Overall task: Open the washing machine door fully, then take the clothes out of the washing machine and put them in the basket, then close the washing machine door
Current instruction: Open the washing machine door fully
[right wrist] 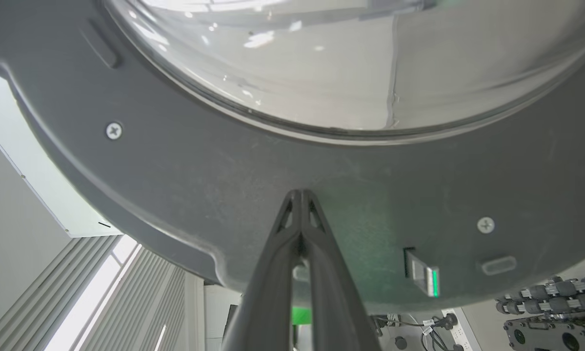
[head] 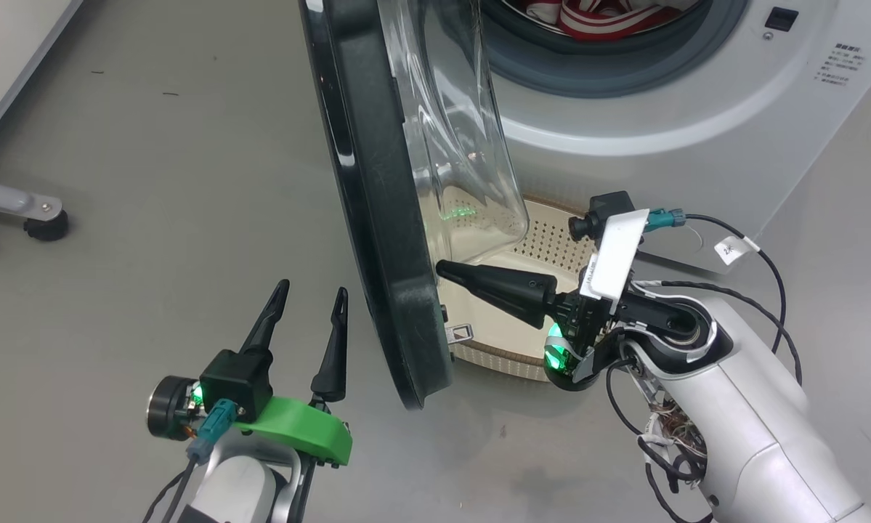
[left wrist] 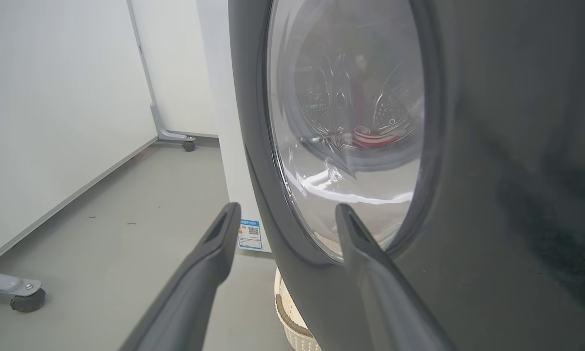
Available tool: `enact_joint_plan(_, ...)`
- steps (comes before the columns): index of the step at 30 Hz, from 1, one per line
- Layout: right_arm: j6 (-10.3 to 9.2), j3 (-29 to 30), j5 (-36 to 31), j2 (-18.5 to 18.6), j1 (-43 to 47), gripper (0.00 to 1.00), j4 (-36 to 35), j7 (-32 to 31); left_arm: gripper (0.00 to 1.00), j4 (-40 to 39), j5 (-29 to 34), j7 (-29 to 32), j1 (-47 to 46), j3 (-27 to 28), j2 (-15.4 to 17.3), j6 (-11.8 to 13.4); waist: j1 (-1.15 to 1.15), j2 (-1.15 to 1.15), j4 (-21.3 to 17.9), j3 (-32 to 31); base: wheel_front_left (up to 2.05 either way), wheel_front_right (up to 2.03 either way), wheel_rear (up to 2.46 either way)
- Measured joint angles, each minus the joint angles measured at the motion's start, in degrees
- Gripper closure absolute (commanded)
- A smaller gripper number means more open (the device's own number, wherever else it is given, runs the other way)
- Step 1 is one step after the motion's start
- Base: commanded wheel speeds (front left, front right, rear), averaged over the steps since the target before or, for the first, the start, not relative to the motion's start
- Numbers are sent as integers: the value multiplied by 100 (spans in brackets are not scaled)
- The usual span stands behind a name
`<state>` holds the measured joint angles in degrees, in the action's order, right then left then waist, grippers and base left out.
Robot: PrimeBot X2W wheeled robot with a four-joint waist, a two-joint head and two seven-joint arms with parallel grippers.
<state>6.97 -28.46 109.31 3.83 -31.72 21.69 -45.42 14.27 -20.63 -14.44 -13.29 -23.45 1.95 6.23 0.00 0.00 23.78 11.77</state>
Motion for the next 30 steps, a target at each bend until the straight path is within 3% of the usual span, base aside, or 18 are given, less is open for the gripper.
enact_joint_plan(15,0,1212,8,53,818,98,-380,968,0,20,0,0,81,186,-1,0,0,0,-152,-96,0,0,0)
enact_joint_plan(17,0,1400,-32,148,985,54,-439,1131,0,33,-1,0,102,169,-1,0,0,0,-166,-130,0,0,0)
enact_joint_plan(18,0,1472,-79,183,1079,13,-464,1226,0,33,-1,0,115,171,0,0,0,0,-173,-140,0,0,0)
enact_joint_plan(19,0,1537,-142,207,1168,0,-469,1308,0,38,-1,0,125,177,-1,0,0,0,-179,-151,0,0,0)
enact_joint_plan(25,0,1796,-489,260,1596,0,-546,1777,0,100,-1,0,171,227,0,0,0,0,-212,-238,0,0,0)
enact_joint_plan(30,0,1961,-1316,431,1821,0,-889,2440,0,133,-3,0,265,266,1,0,0,0,-259,-300,0,0,0)
